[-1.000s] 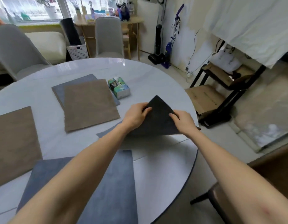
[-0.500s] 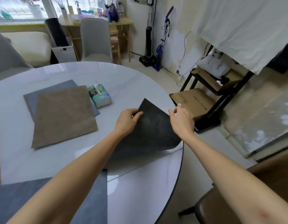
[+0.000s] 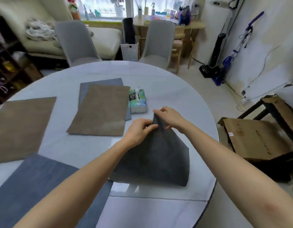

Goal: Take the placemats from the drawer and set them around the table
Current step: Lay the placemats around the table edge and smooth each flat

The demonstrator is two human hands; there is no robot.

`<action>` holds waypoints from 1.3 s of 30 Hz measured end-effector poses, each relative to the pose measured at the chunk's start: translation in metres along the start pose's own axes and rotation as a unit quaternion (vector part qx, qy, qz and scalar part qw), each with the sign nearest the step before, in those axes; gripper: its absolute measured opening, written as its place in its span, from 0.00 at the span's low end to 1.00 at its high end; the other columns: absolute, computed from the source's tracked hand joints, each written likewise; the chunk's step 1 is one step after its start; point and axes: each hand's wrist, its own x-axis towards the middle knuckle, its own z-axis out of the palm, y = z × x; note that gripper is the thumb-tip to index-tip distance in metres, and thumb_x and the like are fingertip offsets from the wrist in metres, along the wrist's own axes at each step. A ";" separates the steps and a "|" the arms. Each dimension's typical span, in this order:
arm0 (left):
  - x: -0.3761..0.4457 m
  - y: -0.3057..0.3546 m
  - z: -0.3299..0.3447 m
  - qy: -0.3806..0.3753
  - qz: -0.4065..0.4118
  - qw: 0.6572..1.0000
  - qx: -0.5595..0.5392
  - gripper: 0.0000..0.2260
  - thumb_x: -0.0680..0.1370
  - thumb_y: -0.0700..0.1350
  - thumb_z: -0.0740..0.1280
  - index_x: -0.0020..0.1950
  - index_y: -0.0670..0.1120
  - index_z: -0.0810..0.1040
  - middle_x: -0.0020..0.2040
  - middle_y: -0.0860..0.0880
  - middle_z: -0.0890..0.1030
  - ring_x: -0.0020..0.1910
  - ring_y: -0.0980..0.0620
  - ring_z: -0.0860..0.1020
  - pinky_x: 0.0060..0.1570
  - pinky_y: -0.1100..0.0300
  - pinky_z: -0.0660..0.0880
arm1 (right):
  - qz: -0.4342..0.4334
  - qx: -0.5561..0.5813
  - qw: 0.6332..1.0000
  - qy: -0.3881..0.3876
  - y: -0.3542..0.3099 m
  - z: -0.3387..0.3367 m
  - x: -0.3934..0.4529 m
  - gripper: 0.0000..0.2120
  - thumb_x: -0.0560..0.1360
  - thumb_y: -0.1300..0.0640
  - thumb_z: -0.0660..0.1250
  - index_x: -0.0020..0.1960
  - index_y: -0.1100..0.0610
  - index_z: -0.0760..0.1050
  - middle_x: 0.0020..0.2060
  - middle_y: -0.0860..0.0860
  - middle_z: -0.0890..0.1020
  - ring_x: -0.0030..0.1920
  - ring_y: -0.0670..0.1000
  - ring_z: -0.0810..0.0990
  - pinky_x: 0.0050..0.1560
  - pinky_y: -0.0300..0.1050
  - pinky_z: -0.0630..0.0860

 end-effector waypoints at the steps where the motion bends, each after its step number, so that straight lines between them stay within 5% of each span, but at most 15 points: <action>1: 0.001 0.002 -0.001 0.004 -0.026 1.000 -0.015 0.19 0.78 0.51 0.67 0.30 0.44 0.74 0.27 0.48 0.72 0.29 0.55 0.67 0.32 0.56 0.65 | -0.074 -0.057 0.996 -0.010 -0.003 0.001 0.011 0.18 0.79 0.47 0.60 0.55 0.62 0.77 0.52 0.59 0.80 0.53 0.58 0.78 0.53 0.53 0.77; 3: 0.001 0.005 -0.003 0.044 -0.099 0.992 -0.069 0.20 0.76 0.51 0.70 0.24 0.49 0.73 0.23 0.55 0.72 0.26 0.60 0.66 0.30 0.64 0.64 | -0.185 -0.089 0.976 -0.069 -0.008 -0.001 0.025 0.15 0.79 0.55 0.60 0.53 0.66 0.79 0.51 0.60 0.81 0.54 0.58 0.78 0.57 0.49 0.72; 5: -0.006 0.008 -0.006 0.094 -0.160 0.976 -0.112 0.17 0.75 0.51 0.72 0.26 0.52 0.78 0.24 0.58 0.75 0.25 0.63 0.70 0.30 0.68 0.66 | -0.238 -0.058 0.957 -0.155 -0.013 -0.011 0.029 0.11 0.79 0.58 0.62 0.53 0.64 0.79 0.47 0.53 0.82 0.48 0.49 0.79 0.49 0.33 0.73; 7: -0.017 0.008 -0.011 0.108 -0.201 0.964 -0.135 0.12 0.74 0.53 0.73 0.31 0.51 0.83 0.28 0.57 0.80 0.28 0.63 0.75 0.33 0.66 0.70 | -0.275 -0.092 0.930 -0.225 -0.018 -0.017 0.031 0.07 0.76 0.60 0.66 0.53 0.60 0.79 0.43 0.49 0.80 0.43 0.44 0.76 0.43 0.28 0.72; 10: -0.039 0.002 -0.015 0.031 -0.254 0.960 -0.116 0.09 0.72 0.54 0.74 0.41 0.49 0.85 0.37 0.53 0.84 0.37 0.58 0.81 0.39 0.63 0.77 | -0.320 -0.188 0.888 -0.273 -0.022 -0.015 0.035 0.03 0.74 0.62 0.68 0.47 0.59 0.79 0.40 0.50 0.79 0.40 0.45 0.75 0.41 0.33 0.71; 13: -0.066 -0.018 -0.014 -0.092 -0.326 0.940 0.027 0.14 0.69 0.53 0.76 0.48 0.45 0.83 0.46 0.50 0.84 0.46 0.51 0.82 0.49 0.55 0.80 | -0.316 -0.124 0.901 -0.270 -0.021 -0.014 0.038 0.01 0.74 0.64 0.67 0.45 0.60 0.78 0.36 0.48 0.78 0.36 0.42 0.74 0.38 0.32 0.70; 16: -0.092 -0.033 -0.012 -0.145 -0.360 0.907 0.163 0.12 0.70 0.47 0.75 0.48 0.42 0.80 0.44 0.48 0.81 0.45 0.48 0.79 0.43 0.56 0.76 | -0.349 -0.189 0.896 -0.201 -0.007 -0.014 0.044 0.03 0.73 0.65 0.65 0.44 0.59 0.75 0.37 0.49 0.77 0.39 0.47 0.75 0.42 0.40 0.70; 18: -0.103 -0.030 -0.010 -0.138 -0.354 0.896 0.230 0.11 0.71 0.48 0.74 0.49 0.44 0.80 0.45 0.47 0.81 0.46 0.47 0.78 0.42 0.56 0.73 | -0.381 -0.320 0.849 -0.177 0.000 -0.012 0.042 0.06 0.72 0.66 0.63 0.45 0.56 0.71 0.41 0.50 0.76 0.44 0.53 0.76 0.44 0.46 0.73; 22: -0.103 -0.005 0.000 -0.061 -0.283 0.916 0.279 0.10 0.75 0.49 0.69 0.51 0.44 0.81 0.46 0.48 0.80 0.47 0.47 0.77 0.39 0.59 0.67 | -0.418 -0.548 0.699 -0.193 0.001 -0.002 0.015 0.14 0.69 0.54 0.69 0.54 0.52 0.73 0.49 0.50 0.78 0.51 0.53 0.76 0.56 0.50 0.72; 26: -0.102 0.008 0.002 -0.051 -0.225 0.938 0.259 0.08 0.76 0.48 0.69 0.50 0.44 0.80 0.46 0.48 0.80 0.47 0.48 0.78 0.39 0.59 0.67 | -0.371 -0.543 0.721 -0.216 0.006 0.003 -0.006 0.15 0.71 0.51 0.71 0.55 0.54 0.79 0.50 0.52 0.81 0.51 0.54 0.78 0.51 0.51 0.77; 29: -0.114 -0.001 -0.003 -0.093 -0.254 0.940 0.206 0.06 0.72 0.46 0.74 0.41 0.46 0.78 0.38 0.49 0.77 0.40 0.48 0.76 0.38 0.60 0.68 | -0.374 -0.536 0.733 -0.187 0.012 -0.009 -0.013 0.13 0.73 0.51 0.69 0.56 0.52 0.80 0.51 0.50 0.82 0.51 0.54 0.79 0.46 0.47 0.76; 32: -0.118 0.002 0.003 -0.104 -0.287 0.923 0.234 0.08 0.73 0.45 0.73 0.45 0.41 0.80 0.39 0.47 0.76 0.39 0.48 0.74 0.39 0.58 0.69 | -0.411 -0.545 0.720 -0.125 0.021 -0.015 -0.017 0.08 0.75 0.51 0.66 0.52 0.52 0.78 0.48 0.50 0.82 0.49 0.55 0.79 0.45 0.46 0.75; 39: -0.084 0.044 0.009 0.057 -0.274 0.891 0.359 0.05 0.76 0.40 0.64 0.41 0.45 0.77 0.43 0.45 0.80 0.44 0.42 0.79 0.38 0.57 0.69 | -0.442 -0.456 0.770 0.066 0.029 -0.041 0.008 0.05 0.76 0.58 0.61 0.50 0.54 0.75 0.45 0.55 0.83 0.46 0.60 0.80 0.41 0.46 0.68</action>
